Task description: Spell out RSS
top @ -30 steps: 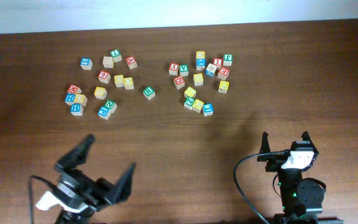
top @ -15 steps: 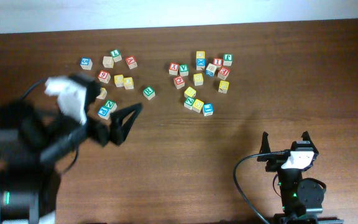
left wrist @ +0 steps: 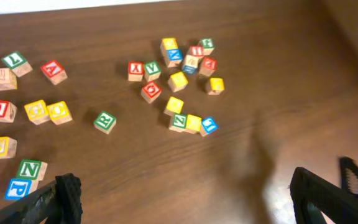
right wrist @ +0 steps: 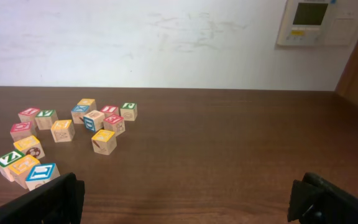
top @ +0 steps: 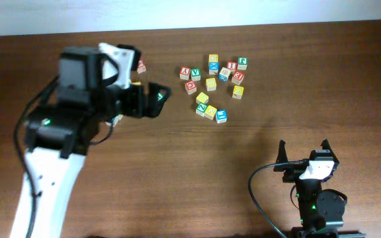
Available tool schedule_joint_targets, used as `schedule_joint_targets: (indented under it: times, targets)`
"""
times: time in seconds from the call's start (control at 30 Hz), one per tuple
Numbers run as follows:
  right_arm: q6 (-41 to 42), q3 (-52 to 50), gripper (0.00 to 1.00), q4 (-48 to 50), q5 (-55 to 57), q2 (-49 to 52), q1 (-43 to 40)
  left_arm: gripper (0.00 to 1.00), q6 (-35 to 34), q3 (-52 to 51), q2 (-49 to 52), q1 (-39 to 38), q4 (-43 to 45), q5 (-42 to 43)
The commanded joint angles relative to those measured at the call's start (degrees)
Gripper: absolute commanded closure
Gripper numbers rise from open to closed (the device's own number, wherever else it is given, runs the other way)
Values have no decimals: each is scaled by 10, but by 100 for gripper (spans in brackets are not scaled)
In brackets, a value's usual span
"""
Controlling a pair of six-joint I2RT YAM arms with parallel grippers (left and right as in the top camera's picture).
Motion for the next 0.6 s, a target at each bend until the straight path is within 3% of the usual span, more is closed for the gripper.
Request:
schedule_joint_targets:
  times: [0.0,0.13,0.2,0.3,0.4,0.53,0.57]
  targets:
    - [6,-3,2,-5,-1,-5,-4,1,-20,9,23,-42,-3,-88]
    - [6,-3,2,-5,-1,-5,-4,1,-102,17,59,-41,12,-106]
    - [6,-3,2,-5,0,-5,-4,1,-109,47,92,-28,-7,-86]
    - [6,-3,2,-5,0,-5,-4,1,-112,153,168,-19,-116,-116]
    - [6,-3,2,-5,-1,-5,-4,1,-122,299,283,-25,-247,-230]
    - [6,-3,2,-5,-1,-5,-4,1,-225,319,347,-27,-258,-212]
    - [6,-3,2,-5,-1,-5,-4,1,-290,318,367,-26,-257,-211]
